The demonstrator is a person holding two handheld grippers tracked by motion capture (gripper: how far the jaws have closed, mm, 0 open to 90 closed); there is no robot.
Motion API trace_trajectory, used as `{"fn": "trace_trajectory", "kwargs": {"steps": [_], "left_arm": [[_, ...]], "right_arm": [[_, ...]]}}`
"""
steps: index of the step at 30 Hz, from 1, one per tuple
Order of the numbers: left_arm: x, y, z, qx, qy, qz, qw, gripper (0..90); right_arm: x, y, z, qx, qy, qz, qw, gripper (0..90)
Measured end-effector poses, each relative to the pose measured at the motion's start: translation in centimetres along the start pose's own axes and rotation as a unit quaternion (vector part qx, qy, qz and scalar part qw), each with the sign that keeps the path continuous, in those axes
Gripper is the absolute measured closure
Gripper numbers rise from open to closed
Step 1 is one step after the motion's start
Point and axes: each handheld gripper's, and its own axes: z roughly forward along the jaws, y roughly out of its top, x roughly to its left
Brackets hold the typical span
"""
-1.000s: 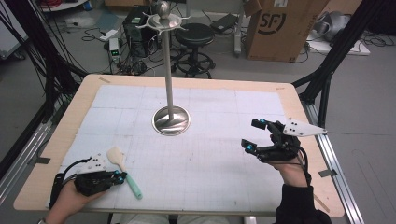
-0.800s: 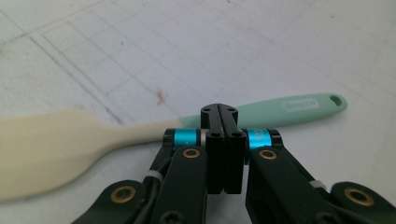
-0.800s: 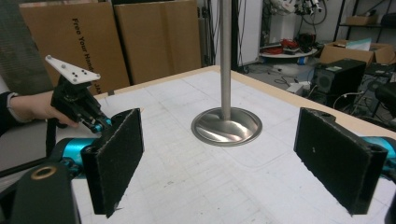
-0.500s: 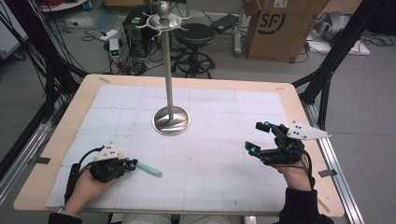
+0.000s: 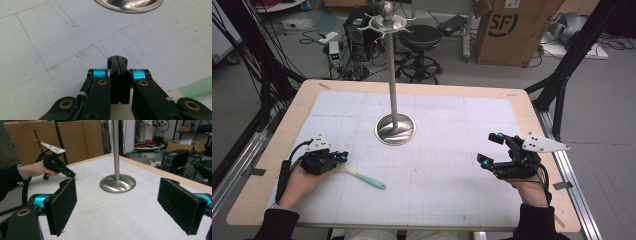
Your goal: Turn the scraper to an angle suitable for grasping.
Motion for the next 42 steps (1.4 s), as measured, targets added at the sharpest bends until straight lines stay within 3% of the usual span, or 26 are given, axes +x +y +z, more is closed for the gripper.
{"fn": "trace_trajectory", "kwargs": {"steps": [5,10,13,21,27,37,39,42], "left_arm": [[0.9,-0.2,0.8,0.013,-0.003,-0.011,0.9998,89.7],[0.6,-0.3,0.4,0.025,0.002,0.005,0.9997,89.8],[0.3,-0.6,-0.4,0.037,-0.002,0.005,0.9993,89.8],[-0.2,-1.5,-1.6,0.039,-0.006,-0.003,0.9992,89.8],[-1.1,-2.5,-3.1,0.045,-0.007,0.003,0.9990,89.8],[-2.5,-3.6,-4.9,0.056,-0.017,-0.006,0.9983,89.8],[-2.7,-3.5,-5.1,0.050,-0.014,-0.007,0.9986,89.8],[-3.3,-2.9,-5.5,0.006,-0.022,0.002,0.9997,89.8]], "right_arm": [[-0.1,-0.2,0.3,0.005,0.002,0.000,1.0000,14.8],[-0.1,-0.3,0.2,0.004,0.003,0.004,1.0000,14.8],[-0.2,-0.2,0.0,0.001,0.002,0.004,1.0000,14.8],[-0.3,-0.1,0.1,-0.001,0.005,0.007,1.0000,14.8],[-0.4,-0.2,0.6,0.005,0.008,0.008,0.9999,14.8],[-0.4,0.1,1.0,0.000,0.017,0.008,0.9998,14.8],[-0.4,0.2,1.0,-0.005,0.017,0.008,0.9998,14.8],[-0.5,0.3,1.1,-0.009,0.018,0.009,0.9998,14.8]]}}
